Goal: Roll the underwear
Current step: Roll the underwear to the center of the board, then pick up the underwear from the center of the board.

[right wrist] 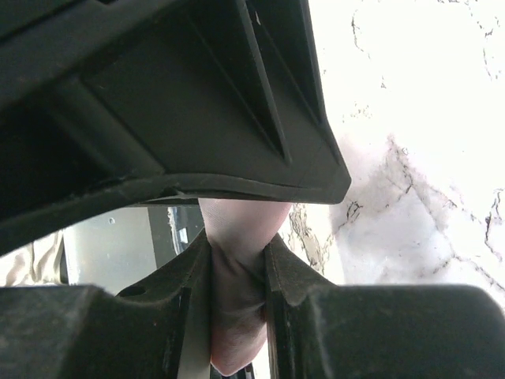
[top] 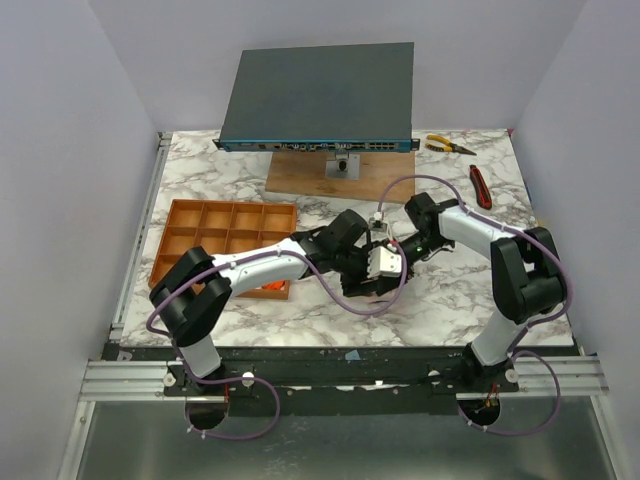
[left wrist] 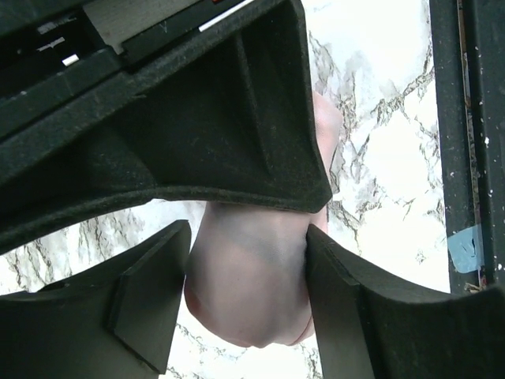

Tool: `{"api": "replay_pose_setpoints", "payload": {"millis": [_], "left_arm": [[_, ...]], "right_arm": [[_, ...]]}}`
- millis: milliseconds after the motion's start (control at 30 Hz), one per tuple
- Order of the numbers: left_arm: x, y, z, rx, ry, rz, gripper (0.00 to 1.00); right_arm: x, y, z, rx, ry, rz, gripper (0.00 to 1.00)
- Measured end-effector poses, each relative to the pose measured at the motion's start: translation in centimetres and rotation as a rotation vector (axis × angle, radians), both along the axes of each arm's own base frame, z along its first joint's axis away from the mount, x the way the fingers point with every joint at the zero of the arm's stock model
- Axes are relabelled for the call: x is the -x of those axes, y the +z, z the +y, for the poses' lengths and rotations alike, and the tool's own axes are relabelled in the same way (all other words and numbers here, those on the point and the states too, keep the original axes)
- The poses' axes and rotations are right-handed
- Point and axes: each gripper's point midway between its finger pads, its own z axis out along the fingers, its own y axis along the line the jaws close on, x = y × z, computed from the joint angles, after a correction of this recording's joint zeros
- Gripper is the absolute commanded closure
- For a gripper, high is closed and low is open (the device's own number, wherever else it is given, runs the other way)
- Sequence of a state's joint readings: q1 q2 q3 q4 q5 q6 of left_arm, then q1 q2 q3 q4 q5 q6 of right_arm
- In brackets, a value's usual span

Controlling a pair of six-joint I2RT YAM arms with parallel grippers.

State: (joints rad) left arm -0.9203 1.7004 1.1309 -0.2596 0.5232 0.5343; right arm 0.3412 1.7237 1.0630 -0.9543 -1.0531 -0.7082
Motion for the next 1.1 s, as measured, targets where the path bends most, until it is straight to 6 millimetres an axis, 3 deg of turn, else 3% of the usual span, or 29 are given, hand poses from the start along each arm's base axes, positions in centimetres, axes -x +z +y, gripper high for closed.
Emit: {"api": "replay_pose_setpoints", "payload": {"millis": [200,633,700,833,867,967,1100], "left_arm": [[-0.1,-0.2,-0.3,-0.016,0.018,-0.035,0.36],[0.0,-1.3,-1.0,-0.050,0.066,-0.037,0.61],[0.1,-1.4,-1.0,-0.055,0.073,-0.037,0.57],[0.0,-1.4,-1.3,-0.060,0.088,-0.065,0.20],[0.1,-1.4,-1.5,-0.054,0.086,-0.080,0.15],[0.7,-1.3,-1.8,-0.047,0.085,-0.092,0.05],[0.7,-1.0,-1.7,-0.041,0.088,-0.097,0.04]], "right_arm": [[0.1,0.1,-0.3,0.001,-0.011,0.019,0.99],[-0.1,-0.3,-0.6,-0.008,-0.008,0.037,0.99],[-0.1,-0.4,-0.6,-0.009,0.001,0.042,0.99],[-0.2,-0.4,-0.7,-0.014,-0.001,0.049,0.99],[-0.4,-0.2,-0.7,-0.023,-0.013,0.053,0.99],[-0.8,-0.1,-0.7,-0.027,-0.035,0.057,0.99],[-1.3,0.0,-0.5,-0.027,-0.055,0.044,0.99]]}}
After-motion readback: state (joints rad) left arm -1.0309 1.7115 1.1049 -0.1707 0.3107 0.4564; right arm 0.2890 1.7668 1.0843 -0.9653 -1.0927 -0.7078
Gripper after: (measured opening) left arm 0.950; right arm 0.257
